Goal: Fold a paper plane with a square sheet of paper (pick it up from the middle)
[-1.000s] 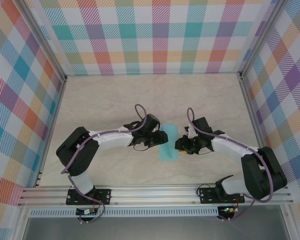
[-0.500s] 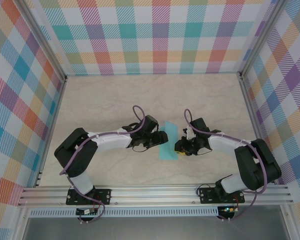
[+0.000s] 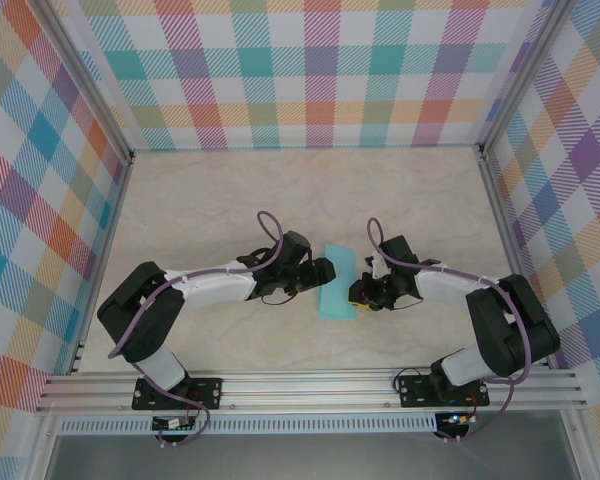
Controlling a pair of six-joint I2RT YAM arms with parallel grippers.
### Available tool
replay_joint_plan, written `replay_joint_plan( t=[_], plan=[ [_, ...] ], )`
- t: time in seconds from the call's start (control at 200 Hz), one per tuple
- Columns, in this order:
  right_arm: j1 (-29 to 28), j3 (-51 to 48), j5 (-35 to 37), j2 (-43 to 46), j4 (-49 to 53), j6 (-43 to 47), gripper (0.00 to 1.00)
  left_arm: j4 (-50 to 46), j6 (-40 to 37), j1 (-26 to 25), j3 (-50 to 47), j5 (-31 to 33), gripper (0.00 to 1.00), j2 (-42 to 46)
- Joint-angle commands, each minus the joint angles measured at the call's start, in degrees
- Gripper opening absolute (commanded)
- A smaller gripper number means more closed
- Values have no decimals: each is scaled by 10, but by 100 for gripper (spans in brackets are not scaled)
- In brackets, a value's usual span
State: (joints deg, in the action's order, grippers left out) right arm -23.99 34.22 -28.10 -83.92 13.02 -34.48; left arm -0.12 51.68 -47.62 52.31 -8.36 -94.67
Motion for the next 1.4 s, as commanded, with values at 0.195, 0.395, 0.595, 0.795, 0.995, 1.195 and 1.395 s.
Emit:
replay_joint_plan(
  t=[0.195,0.395,0.595,0.795,0.995,1.195,1.395],
  plan=[
    [1,7,-15,-1,0,8,21,4,-4,-4,34,-34,72,-51],
    [1,7,-23,16,3,12,22,24,2,-4,47,-55,56,-80],
    [-8,2,-11,71,23,37,26,6,2,-2,60,-47,27,-82],
    [-103,4,137,172,81,74,42,-10,5,0,68,-45,14,-76],
    [-252,-2,316,211,77,80,58,-18,17,0,75,-48,7,-73],
    [-344,4,426,180,40,77,63,-33,17,0,80,-44,7,-69],
    [-370,3,458,155,-12,83,65,-33,18,0,79,-48,7,-71]
  ],
)
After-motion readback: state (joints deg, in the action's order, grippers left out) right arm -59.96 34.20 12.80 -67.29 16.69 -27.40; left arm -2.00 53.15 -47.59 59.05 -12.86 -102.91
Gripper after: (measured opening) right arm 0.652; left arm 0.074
